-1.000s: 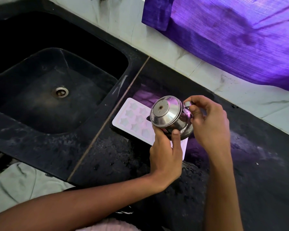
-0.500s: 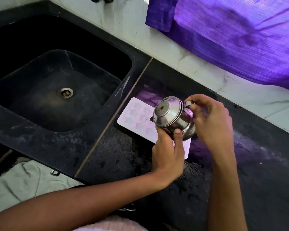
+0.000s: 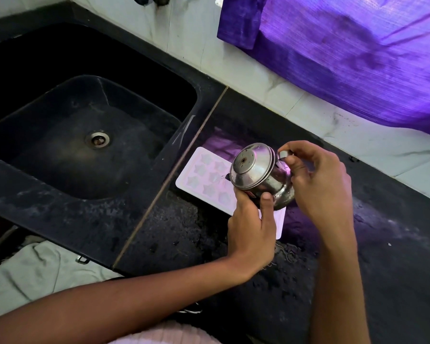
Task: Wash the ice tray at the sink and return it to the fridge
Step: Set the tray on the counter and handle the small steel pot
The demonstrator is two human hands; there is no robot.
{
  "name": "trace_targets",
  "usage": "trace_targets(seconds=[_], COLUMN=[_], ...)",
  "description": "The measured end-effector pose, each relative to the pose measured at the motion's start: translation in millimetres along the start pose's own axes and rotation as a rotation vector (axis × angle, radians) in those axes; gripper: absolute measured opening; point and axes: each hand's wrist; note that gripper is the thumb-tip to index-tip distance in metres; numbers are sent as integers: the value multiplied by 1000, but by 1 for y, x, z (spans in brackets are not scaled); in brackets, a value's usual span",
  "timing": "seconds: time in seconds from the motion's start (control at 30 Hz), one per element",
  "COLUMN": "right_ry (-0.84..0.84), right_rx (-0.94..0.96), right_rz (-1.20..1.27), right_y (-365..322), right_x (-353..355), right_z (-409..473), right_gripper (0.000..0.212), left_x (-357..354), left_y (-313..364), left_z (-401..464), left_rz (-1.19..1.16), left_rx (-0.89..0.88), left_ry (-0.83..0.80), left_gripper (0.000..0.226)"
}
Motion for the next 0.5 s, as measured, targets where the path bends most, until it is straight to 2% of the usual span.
trace_targets(seconds=[0.5], right_ry=[52], right_rx=[-31], right_rz=[142], right_y=[4], right_x=[-3], right_z=[6], right_gripper=[22], left_x=[3], left_y=[2], left_z=[9], left_rz=[7], left_rx=[-18], left_ry=[19], left_gripper=[64])
Point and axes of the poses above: each hand's wrist, its own z-axis towards the middle knuckle, its own x-axis out of the back of the hand, y = z × x, and after that the axes turned 12 degrees about -x, right-handed
